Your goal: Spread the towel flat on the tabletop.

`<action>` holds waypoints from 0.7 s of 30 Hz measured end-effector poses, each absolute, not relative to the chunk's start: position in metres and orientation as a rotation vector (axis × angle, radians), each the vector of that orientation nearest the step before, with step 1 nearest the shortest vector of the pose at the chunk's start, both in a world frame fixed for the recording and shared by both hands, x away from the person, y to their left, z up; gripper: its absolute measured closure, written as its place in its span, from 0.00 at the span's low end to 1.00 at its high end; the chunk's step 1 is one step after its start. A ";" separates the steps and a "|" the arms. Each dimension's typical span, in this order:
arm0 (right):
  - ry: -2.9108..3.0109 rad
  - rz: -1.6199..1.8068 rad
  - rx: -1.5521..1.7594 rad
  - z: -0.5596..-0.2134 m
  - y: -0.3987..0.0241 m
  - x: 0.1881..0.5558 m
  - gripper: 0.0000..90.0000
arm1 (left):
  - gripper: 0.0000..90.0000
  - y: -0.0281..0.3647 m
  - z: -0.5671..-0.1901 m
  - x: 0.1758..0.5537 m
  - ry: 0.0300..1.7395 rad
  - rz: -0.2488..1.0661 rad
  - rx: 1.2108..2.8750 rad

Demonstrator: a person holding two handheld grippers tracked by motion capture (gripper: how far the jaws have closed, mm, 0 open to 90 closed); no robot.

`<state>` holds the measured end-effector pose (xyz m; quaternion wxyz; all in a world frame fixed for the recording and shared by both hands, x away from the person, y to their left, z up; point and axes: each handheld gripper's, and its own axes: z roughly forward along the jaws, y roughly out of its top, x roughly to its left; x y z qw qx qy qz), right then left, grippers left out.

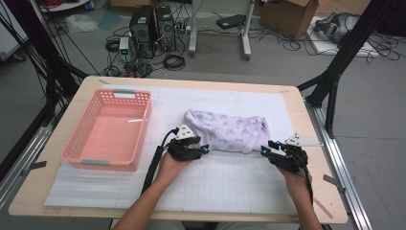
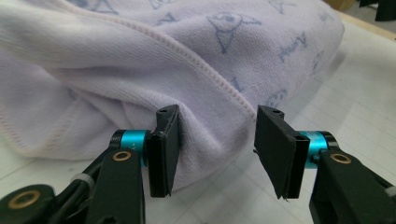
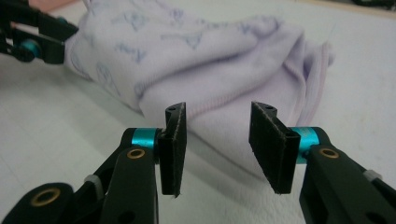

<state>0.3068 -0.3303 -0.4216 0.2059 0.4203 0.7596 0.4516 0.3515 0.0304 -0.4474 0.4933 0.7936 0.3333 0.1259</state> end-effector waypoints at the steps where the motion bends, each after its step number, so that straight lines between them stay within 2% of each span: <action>1: 2.122 1.250 1.167 -0.424 -0.330 0.306 0.63 | 0.56 0.026 -0.448 0.352 0.803 0.320 1.957; 2: 2.131 1.259 1.170 -0.426 -0.330 0.306 0.65 | 0.58 0.023 -0.449 0.352 0.802 0.338 1.990; 6: 2.226 1.242 1.147 -0.436 -0.319 0.306 0.68 | 0.87 0.019 -0.448 0.350 0.784 0.369 2.024; 12: 2.341 1.147 1.092 -0.450 -0.286 0.313 0.67 | 0.90 0.027 -0.444 0.348 0.787 0.310 1.975; 13: 2.330 1.125 1.096 -0.450 -0.282 0.314 0.71 | 0.90 0.030 -0.442 0.347 0.788 0.296 1.955; 16: 2.298 1.164 1.099 -0.446 -0.280 0.316 0.97 | 0.90 0.040 -0.434 0.340 0.768 0.256 1.916; 21: 2.264 1.292 1.055 -0.430 -0.291 0.306 0.98 | 0.91 0.063 -0.419 0.326 0.734 0.186 1.822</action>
